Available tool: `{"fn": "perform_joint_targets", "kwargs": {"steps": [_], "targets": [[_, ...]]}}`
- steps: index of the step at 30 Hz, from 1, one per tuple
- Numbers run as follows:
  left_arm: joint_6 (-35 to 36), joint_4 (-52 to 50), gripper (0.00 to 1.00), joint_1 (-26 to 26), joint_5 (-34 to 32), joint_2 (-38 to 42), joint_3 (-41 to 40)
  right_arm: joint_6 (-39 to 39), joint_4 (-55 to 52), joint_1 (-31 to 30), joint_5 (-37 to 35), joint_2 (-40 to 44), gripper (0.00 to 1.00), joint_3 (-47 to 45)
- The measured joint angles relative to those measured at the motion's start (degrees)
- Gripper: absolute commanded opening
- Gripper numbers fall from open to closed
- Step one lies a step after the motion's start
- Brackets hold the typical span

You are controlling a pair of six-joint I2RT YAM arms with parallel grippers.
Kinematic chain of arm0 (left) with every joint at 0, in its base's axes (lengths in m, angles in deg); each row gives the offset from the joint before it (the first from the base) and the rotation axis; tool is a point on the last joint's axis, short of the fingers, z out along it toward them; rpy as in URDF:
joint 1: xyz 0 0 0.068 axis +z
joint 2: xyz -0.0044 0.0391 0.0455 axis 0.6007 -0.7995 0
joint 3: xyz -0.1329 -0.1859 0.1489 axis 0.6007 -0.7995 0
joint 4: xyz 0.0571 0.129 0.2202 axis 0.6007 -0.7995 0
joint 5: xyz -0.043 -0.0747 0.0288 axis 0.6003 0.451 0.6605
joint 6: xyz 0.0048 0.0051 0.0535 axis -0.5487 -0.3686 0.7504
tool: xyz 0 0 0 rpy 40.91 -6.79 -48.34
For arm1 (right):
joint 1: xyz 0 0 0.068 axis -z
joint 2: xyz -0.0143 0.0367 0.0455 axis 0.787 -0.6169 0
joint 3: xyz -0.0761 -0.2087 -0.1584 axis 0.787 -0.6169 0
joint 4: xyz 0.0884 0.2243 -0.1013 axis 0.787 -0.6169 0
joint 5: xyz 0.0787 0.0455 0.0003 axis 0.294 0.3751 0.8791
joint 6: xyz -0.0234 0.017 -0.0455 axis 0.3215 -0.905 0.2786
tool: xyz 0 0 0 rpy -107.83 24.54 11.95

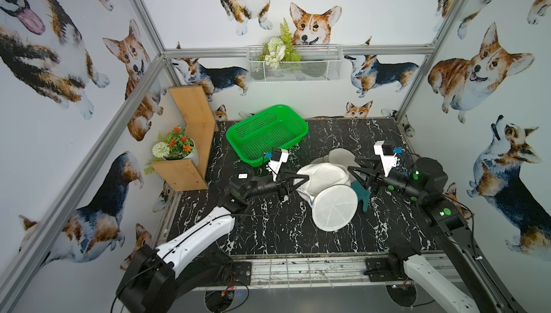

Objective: Turn the laundry bag inside out
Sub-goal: Turn over the laundry bag.

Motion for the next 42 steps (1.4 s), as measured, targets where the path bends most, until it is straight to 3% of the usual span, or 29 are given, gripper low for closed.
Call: {"fn": "perform_joint_targets", "kwargs": {"steps": [8, 19, 23, 26, 27, 31, 34, 38, 42], "targets": [[9.7, -12.2, 0.00, 0.0, 1.1, 0.4, 3.8, 11.6, -6.6, -6.1, 1.5, -7.2, 0.37, 4.2], [14.4, -18.0, 0.00, 0.0, 1.8, 0.4, 5.1, 19.5, -12.3, -10.3, 1.6, -10.9, 0.30, 5.1], [15.5, -19.5, 0.00, 0.1, 2.6, 0.0, 7.5, 20.9, -12.6, -11.8, 1.7, -12.1, 0.18, 5.1], [16.2, -20.9, 0.00, 0.1, 2.6, -0.3, 7.9, 21.7, -12.7, -12.0, 1.7, -12.2, 0.02, 5.1], [16.5, -21.1, 0.07, 0.1, 2.5, -0.3, 8.0, 22.0, -12.8, -12.0, 1.7, -12.2, 0.00, 5.1], [17.0, -21.6, 0.54, 0.9, 1.9, 0.5, 8.0, 22.8, -13.0, -12.1, 1.4, -11.2, 0.00, 4.9], [16.3, -21.4, 0.64, 1.6, 1.1, 1.9, 7.4, 23.3, -13.7, -12.1, 1.0, -10.4, 0.00, 4.7], [14.8, -21.3, 0.62, 1.9, 0.5, 3.5, 6.5, 23.8, -14.8, -12.1, -0.3, -9.5, 0.00, 4.5], [13.2, -21.1, 0.45, 2.0, 0.5, 3.7, 4.7, 24.7, -15.5, -12.1, -1.1, -9.4, 0.00, 4.5]]}}
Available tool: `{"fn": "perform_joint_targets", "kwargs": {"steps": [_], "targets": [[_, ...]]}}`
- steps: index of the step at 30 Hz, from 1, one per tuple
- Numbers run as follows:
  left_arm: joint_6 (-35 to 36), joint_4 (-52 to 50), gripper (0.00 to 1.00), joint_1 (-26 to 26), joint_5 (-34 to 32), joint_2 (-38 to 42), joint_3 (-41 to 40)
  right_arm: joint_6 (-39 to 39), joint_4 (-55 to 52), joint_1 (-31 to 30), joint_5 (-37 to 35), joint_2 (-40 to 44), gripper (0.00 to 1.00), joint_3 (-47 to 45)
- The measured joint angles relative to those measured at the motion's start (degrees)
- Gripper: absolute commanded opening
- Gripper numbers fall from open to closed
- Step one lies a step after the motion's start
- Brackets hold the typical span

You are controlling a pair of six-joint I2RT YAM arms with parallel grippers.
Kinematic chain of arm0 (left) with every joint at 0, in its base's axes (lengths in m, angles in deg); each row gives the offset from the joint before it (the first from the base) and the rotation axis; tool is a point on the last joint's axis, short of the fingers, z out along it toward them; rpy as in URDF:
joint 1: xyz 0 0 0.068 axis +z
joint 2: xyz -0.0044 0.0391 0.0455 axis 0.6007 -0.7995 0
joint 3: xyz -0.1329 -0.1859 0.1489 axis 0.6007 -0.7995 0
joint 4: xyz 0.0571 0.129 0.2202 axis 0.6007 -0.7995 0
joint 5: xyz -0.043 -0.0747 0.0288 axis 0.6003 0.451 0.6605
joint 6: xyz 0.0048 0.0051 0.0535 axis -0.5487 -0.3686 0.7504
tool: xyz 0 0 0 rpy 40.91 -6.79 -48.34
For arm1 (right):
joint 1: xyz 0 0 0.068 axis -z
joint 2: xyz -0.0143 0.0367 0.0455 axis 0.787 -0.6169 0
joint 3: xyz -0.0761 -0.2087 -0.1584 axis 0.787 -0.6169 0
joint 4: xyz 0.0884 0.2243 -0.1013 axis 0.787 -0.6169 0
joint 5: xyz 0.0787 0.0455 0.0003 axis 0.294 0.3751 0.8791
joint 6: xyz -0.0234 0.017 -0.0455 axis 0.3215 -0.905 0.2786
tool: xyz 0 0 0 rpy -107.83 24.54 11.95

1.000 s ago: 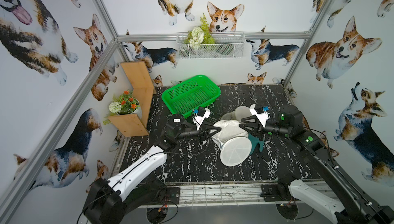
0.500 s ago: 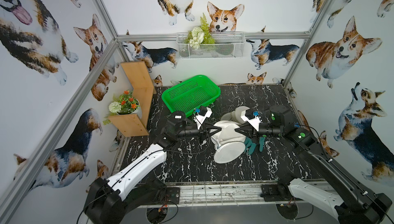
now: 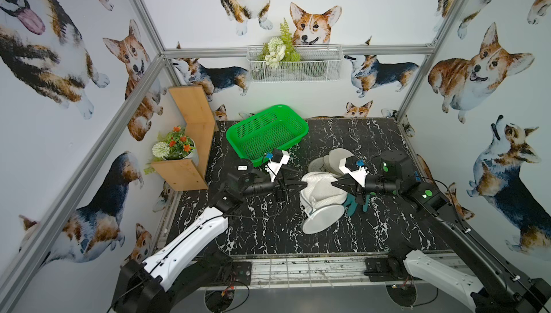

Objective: Turn the laundry bag inside out
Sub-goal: Turn over the laundry bag.

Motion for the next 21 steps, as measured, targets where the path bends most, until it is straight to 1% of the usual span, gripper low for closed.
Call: {"fn": "perform_joint_targets", "kwargs": {"steps": [2, 5, 6, 11, 15, 18, 21], "targets": [[-0.5, -0.3, 0.30, 0.0, 0.0, -0.4, 0.0, 0.2, 0.0, 0.0, -0.3, -0.2, 0.00, 0.0], [-0.7, -0.4, 0.05, 0.1, 0.0, -0.7, 0.1, 0.5, -0.2, 0.0, -0.7, -0.3, 0.00, 0.1], [-0.7, -0.5, 0.00, 0.2, 0.0, -0.8, 0.1, 0.7, -0.3, 0.0, -0.8, -0.2, 0.00, 0.1], [-2.0, -0.7, 0.00, 1.8, -0.8, -0.4, 0.1, 3.7, -2.7, 0.0, -2.6, 1.0, 0.00, 0.1], [-4.4, -0.5, 0.00, 4.6, -4.2, -0.2, 0.1, 7.0, -5.3, -0.1, -4.1, 2.8, 0.00, -0.1], [-7.3, -1.2, 0.00, 6.4, -5.1, -2.4, 1.1, 8.8, -5.7, -0.5, -4.8, 4.2, 0.00, 1.1], [-7.9, -1.9, 0.00, 6.9, -6.0, -6.5, 4.1, 8.2, -4.3, -0.5, -4.5, 5.9, 0.00, 2.5]]}}
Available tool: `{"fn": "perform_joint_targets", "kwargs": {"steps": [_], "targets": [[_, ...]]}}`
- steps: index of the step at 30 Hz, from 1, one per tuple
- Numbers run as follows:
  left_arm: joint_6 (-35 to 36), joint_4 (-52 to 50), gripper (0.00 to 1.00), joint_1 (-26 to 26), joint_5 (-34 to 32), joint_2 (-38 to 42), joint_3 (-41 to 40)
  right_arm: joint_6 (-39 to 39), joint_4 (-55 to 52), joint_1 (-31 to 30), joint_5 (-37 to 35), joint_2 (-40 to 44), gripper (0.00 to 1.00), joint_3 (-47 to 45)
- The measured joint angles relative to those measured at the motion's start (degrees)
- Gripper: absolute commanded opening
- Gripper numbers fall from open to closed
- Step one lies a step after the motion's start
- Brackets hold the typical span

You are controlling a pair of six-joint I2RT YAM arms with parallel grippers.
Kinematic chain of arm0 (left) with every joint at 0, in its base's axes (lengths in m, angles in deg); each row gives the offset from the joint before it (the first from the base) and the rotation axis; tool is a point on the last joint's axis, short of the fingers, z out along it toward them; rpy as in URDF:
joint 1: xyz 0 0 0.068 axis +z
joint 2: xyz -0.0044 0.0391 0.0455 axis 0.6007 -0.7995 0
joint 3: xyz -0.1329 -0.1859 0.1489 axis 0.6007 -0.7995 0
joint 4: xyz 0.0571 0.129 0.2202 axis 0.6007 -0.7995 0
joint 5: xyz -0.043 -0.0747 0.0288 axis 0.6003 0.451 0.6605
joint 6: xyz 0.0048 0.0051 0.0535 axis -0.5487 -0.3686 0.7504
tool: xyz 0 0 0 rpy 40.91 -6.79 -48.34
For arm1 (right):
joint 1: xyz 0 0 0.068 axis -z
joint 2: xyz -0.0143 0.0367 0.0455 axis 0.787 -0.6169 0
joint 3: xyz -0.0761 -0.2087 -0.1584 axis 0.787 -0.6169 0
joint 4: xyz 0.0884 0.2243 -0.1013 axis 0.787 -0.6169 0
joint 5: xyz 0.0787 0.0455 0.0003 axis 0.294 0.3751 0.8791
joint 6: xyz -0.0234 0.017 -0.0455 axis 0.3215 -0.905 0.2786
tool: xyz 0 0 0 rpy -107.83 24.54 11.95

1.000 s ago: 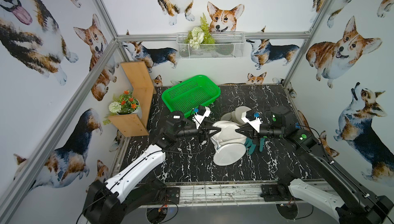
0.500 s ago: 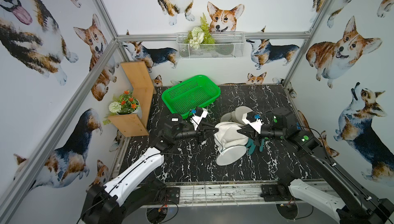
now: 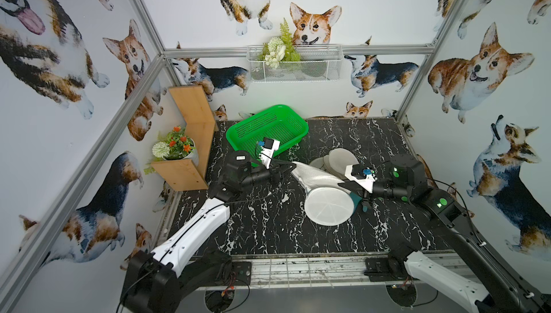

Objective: Turn the laundry bag inside out
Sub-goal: Turn over the laundry bag.

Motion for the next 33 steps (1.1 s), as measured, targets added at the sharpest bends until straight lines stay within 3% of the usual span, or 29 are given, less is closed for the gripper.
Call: {"fn": "perform_joint_targets", "kwargs": {"steps": [5, 8, 12, 16, 21, 24, 27, 33], "targets": [[0.0, -0.5, 0.03, -0.2, 1.9, -3.3, -0.2, -8.8, 8.3, 0.0, -0.3, 1.9, 0.00, -1.4], [0.0, 1.1, 0.24, -1.0, 0.9, -2.8, -1.8, -19.2, 16.9, 0.0, -1.2, 2.1, 0.00, -5.4], [0.0, 3.3, 0.63, -1.7, -3.8, -0.3, -4.0, -31.4, 27.1, -0.3, -3.6, 1.4, 0.00, -9.6], [0.6, 3.3, 0.80, -1.9, -12.2, 4.1, -4.6, -36.9, 31.0, -0.6, -8.2, 1.2, 0.00, -11.7], [3.2, -3.2, 0.82, -1.9, -30.7, 8.4, -0.4, -40.1, 32.0, -0.6, -15.8, -0.3, 0.00, -11.8], [4.4, -8.3, 0.80, -1.9, -36.9, 8.7, 2.6, -41.2, 31.6, -0.6, -18.8, -1.5, 0.00, -11.1], [4.5, -10.8, 0.79, -2.8, -35.8, 7.8, 4.5, -41.2, 31.6, -0.6, -20.6, -2.2, 0.00, -10.7], [-1.2, -8.6, 0.81, -8.4, -25.5, 4.5, 4.7, -38.3, 31.6, -1.3, -21.6, -3.1, 0.00, -10.4]]}}
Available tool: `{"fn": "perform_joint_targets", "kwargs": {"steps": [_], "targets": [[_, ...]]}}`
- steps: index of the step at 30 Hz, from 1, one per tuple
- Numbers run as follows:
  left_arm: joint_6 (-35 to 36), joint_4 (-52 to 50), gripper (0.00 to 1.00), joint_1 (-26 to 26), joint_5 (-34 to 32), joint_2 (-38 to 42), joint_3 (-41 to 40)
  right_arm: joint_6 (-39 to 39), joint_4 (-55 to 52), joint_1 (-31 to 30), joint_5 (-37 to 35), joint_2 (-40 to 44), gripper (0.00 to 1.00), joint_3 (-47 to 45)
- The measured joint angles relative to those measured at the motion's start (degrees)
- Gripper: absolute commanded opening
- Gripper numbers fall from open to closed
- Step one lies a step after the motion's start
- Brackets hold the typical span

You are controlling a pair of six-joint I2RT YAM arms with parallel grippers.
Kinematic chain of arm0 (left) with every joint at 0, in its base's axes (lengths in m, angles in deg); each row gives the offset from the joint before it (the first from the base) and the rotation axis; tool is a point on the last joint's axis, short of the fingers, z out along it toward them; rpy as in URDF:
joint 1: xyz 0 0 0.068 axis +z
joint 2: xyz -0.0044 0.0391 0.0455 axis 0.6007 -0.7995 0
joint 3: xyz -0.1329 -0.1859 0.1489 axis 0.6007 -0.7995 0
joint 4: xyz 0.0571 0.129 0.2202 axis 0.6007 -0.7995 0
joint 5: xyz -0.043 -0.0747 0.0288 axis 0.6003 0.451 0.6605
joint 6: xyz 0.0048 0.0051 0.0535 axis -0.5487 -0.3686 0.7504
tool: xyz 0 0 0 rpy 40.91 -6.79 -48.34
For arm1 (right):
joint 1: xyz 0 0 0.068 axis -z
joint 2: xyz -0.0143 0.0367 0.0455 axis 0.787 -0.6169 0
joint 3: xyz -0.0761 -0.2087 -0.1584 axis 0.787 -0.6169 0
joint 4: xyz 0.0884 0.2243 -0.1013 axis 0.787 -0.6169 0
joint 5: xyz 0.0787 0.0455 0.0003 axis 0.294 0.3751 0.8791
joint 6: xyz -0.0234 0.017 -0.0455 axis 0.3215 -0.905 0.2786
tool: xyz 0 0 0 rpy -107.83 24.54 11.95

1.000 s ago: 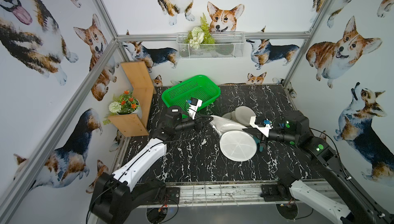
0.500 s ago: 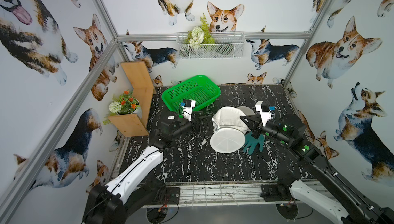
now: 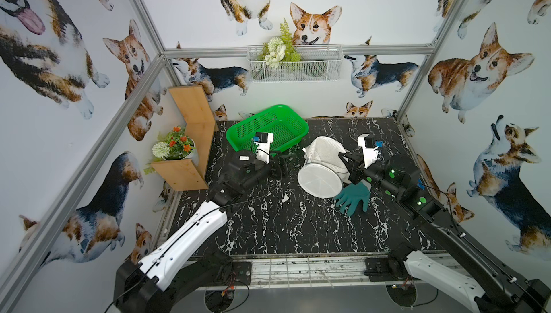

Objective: Turn the laundry bag inside out
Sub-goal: Turn over the laundry bag.

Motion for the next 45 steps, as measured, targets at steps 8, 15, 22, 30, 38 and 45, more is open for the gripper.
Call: {"fn": "perform_joint_targets", "kwargs": {"steps": [8, 15, 22, 30, 38, 45], "targets": [[-7.1, 5.5, 0.68, -3.9, 5.4, -5.7, 1.0, 4.0, -0.1, -2.3, 0.0, -0.7, 0.00, 0.5], [-7.1, 0.0, 0.22, -4.1, 0.7, -7.9, 4.1, 4.6, -0.1, -3.0, 0.0, 1.0, 0.00, 0.3], [-7.1, 0.3, 0.00, -3.9, -0.4, -4.8, 0.4, 4.3, -0.6, -3.0, -0.3, 3.2, 0.00, 0.0], [-7.6, 1.7, 0.00, 0.5, -1.1, -0.5, -2.6, 7.2, -5.2, -3.0, 8.9, 7.2, 0.00, -0.1], [-5.2, 7.2, 0.00, 1.1, 8.6, -4.7, -3.6, 5.9, -3.2, -3.0, 22.5, 4.0, 0.00, 2.2], [-6.9, 17.5, 0.08, 0.4, 19.7, -6.7, -11.0, 4.3, 3.5, -3.0, 18.3, 2.9, 0.00, 1.4]]}}
